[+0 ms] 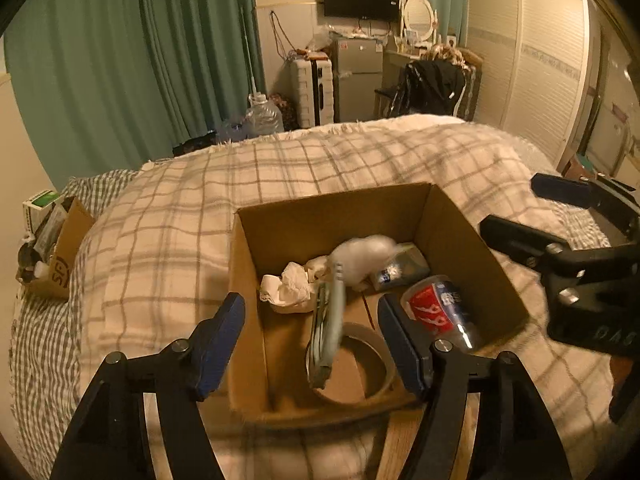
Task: Organize objects
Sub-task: 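Carry the figurine and clip into the cardboard box and open both tools, then grasp the small brown product box with the left tool, then grasp the white earbuds case with the right tool, then carry the product box and earbuds case into the cardboard box and open both tools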
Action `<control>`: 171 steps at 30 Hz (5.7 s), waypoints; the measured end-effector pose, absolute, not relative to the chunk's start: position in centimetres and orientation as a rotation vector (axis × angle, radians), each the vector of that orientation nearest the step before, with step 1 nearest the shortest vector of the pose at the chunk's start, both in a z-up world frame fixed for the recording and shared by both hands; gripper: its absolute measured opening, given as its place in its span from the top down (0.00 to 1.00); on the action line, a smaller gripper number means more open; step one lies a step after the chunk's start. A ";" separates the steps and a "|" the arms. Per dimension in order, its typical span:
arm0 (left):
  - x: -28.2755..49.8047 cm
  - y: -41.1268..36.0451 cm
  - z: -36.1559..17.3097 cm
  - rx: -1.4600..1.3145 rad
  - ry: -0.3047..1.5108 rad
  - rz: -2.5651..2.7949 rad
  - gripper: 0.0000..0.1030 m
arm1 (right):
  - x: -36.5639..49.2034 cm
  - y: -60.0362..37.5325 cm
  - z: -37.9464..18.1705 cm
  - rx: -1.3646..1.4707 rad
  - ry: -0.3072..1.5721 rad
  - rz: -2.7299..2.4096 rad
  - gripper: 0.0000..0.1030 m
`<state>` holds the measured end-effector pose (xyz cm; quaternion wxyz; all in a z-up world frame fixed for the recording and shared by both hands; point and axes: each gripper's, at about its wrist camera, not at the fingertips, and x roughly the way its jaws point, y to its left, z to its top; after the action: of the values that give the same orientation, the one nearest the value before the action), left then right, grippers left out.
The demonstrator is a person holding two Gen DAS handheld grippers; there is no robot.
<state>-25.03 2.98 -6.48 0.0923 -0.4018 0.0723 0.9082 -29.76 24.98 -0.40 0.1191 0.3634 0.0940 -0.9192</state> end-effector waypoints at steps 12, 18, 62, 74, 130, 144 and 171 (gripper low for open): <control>-17.3 0.6 -2.3 -1.093 0.183 2.788 0.01 | -20.5 28.2 5.9 0.973 0.221 -2.861 0.03; -12.8 0.2 -0.7 -1.010 0.172 2.835 0.00 | -15.1 29.2 7.6 0.928 0.220 -2.928 0.00; -13.9 7.1 -15.0 -1.362 0.076 2.499 0.00 | -12.7 30.4 -7.6 1.303 0.090 -2.863 0.00; -12.5 4.8 -15.3 -1.389 0.008 2.533 0.27 | -12.6 30.2 -7.6 1.298 0.105 -2.866 0.00; -6.1 -2.0 -9.7 -1.175 0.083 2.886 0.27 | -11.1 20.0 -6.9 1.186 0.396 -2.525 0.49; -6.3 -0.4 -3.4 -1.001 0.066 2.886 0.27 | -10.9 22.2 0.5 1.006 0.344 -2.655 0.49; -23.6 4.2 -1.7 -0.989 0.169 2.824 0.27 | -29.6 23.0 6.5 0.935 0.316 -2.732 0.49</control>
<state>-23.61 4.17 -1.71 0.0725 -0.3291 0.0562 0.9398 -29.64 22.96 6.48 0.1184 0.3195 0.1081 -0.9339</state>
